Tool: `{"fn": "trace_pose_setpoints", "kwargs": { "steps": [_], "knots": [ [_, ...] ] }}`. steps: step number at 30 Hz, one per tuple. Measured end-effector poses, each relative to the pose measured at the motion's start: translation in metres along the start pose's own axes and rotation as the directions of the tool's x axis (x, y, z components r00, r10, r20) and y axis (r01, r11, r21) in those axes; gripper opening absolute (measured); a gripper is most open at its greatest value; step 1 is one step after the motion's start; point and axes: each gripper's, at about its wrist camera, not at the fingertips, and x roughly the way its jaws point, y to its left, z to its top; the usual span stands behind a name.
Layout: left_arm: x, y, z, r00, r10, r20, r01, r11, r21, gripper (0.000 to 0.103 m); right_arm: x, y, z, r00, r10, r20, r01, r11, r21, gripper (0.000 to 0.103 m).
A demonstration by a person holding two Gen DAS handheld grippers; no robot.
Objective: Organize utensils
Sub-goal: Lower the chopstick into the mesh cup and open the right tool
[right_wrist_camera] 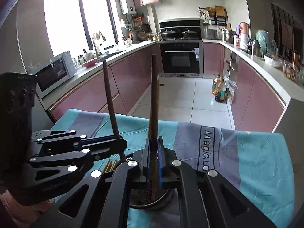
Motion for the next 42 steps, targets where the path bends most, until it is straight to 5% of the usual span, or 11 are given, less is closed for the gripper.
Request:
{"fn": "trace_pose_setpoints", "kwargs": {
  "steps": [12, 15, 17, 19, 28, 32, 42],
  "knots": [
    [0.010, 0.006, -0.001, 0.999, 0.040, -0.012, -0.040, 0.999, -0.020, 0.012, 0.004, -0.003, -0.002, 1.000, -0.008, 0.007, 0.008, 0.999, 0.037, 0.008],
    [-0.007, 0.008, -0.005, 0.998, 0.061, 0.031, -0.061, 0.998, -0.014, 0.020, -0.004, 0.001, -0.004, 1.000, 0.001, 0.028, -0.002, 1.000, 0.031, 0.013],
    [-0.019, 0.008, -0.009, 0.995, 0.076, 0.066, -0.075, 0.997, -0.011, 0.039, -0.010, 0.005, -0.006, 0.999, 0.014, 0.046, -0.016, 1.000, 0.023, 0.028],
    [-0.037, 0.011, -0.014, 0.991, 0.077, 0.110, -0.077, 0.997, -0.004, 0.043, -0.018, 0.010, -0.010, 0.997, 0.029, 0.067, -0.030, 0.999, 0.016, 0.034],
    [-0.092, 0.040, -0.060, 0.960, 0.204, 0.191, -0.203, 0.979, -0.023, 0.076, -0.043, 0.041, -0.041, 0.987, 0.134, 0.093, -0.129, 0.990, -0.060, 0.041],
    [-0.095, 0.055, -0.089, 0.949, 0.278, 0.146, -0.275, 0.961, -0.044, 0.086, -0.034, 0.056, -0.060, 0.984, 0.177, 0.032, -0.174, 0.982, -0.080, 0.041],
    [-0.055, 0.077, -0.141, 0.942, 0.331, -0.060, -0.334, 0.941, -0.050, 0.083, 0.017, 0.072, -0.104, 0.976, 0.146, -0.160, -0.157, 0.986, -0.063, 0.041]
  ]
}}
